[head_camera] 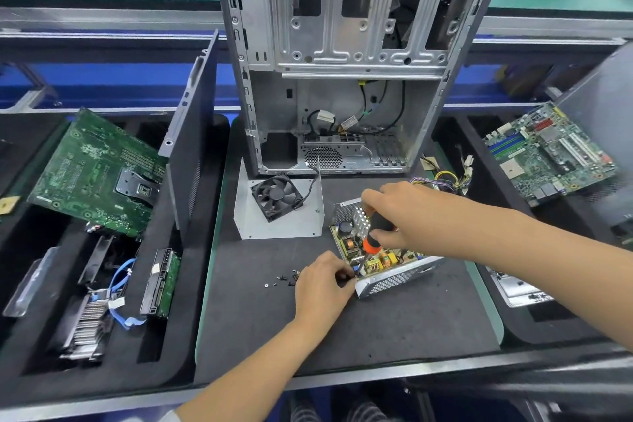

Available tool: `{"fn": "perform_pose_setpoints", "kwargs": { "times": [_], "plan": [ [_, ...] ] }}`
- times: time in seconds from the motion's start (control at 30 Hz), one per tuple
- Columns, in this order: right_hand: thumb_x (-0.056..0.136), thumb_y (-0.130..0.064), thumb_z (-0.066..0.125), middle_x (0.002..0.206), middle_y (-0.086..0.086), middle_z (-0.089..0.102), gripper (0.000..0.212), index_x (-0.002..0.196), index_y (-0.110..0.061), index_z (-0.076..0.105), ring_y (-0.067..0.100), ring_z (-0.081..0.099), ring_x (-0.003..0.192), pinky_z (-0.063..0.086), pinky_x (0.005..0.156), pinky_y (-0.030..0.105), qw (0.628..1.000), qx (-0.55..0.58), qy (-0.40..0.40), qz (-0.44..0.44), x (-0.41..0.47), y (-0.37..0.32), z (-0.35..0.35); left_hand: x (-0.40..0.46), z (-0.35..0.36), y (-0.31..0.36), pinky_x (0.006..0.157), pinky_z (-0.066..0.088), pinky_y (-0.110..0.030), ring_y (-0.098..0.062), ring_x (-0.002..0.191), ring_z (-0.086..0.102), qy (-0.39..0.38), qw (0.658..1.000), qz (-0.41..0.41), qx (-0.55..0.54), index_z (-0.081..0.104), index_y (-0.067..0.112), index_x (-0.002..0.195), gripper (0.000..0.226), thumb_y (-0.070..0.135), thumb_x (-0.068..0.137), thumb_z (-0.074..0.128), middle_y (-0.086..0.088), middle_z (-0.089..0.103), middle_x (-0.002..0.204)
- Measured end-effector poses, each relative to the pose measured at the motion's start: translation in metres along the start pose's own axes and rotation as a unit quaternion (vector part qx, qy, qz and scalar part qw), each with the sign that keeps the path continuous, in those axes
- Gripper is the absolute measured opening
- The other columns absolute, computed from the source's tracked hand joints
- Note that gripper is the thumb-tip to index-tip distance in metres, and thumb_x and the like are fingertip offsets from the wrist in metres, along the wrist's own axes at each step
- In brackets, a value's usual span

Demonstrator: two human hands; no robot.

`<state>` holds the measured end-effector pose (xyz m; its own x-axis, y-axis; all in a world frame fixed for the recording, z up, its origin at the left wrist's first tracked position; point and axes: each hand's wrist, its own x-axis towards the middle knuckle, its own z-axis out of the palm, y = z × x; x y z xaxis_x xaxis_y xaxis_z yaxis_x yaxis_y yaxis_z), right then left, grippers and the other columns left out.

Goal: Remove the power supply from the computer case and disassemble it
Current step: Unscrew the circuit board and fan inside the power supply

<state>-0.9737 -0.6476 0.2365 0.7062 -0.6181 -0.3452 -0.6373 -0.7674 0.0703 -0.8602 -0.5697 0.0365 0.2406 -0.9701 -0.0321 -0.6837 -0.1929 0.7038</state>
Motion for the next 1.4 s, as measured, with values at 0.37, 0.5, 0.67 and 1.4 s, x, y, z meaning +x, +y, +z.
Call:
{"fn": "perform_pose_setpoints", "kwargs": {
  "times": [0.37,0.5,0.67,1.4],
  "plan": [
    [0.094,-0.041,0.051,0.086,0.007,0.050,0.032,0.090,-0.014,0.034,0.029,0.055,0.081,0.048,0.069,0.040,0.999,0.037,-0.009,0.019,-0.005,0.004,0.000,0.001,0.001,0.000,0.055,0.030,-0.009,-0.003,0.066,0.050,0.001,1.000,-0.005,-0.004,0.073,0.027,0.083,0.005,0.028,0.079,0.074,0.014,0.058,0.085],
    [0.092,-0.064,0.030,0.075,0.004,0.047,0.054,0.075,-0.012,0.037,0.029,0.057,0.080,0.044,0.063,0.035,0.996,-0.032,-0.025,0.075,-0.006,0.008,0.001,0.001,0.000,0.000,0.054,0.030,-0.008,-0.002,0.067,0.050,-0.001,1.000,-0.004,-0.003,0.072,0.027,0.083,0.004,0.026,0.078,0.074,0.015,0.056,0.083],
    [0.100,-0.043,0.038,0.098,0.009,0.052,0.030,0.096,-0.015,0.048,0.029,0.056,0.081,0.042,0.067,0.035,0.996,-0.049,-0.054,0.056,-0.008,0.011,-0.001,0.002,0.000,0.000,0.053,0.030,-0.007,-0.002,0.066,0.050,-0.001,1.000,0.000,-0.003,0.071,0.026,0.080,0.004,0.024,0.077,0.074,0.014,0.055,0.081],
    [0.100,-0.029,0.046,0.120,0.010,0.055,0.029,0.124,-0.013,0.050,0.029,0.057,0.109,0.039,0.067,0.030,0.965,-0.210,-0.151,0.043,-0.007,-0.010,0.006,0.003,0.003,0.000,0.062,0.042,-0.022,-0.008,0.071,0.059,0.012,0.999,0.025,0.017,0.069,0.024,0.077,0.006,0.025,0.076,0.074,0.010,0.059,0.083]
  ]
}}
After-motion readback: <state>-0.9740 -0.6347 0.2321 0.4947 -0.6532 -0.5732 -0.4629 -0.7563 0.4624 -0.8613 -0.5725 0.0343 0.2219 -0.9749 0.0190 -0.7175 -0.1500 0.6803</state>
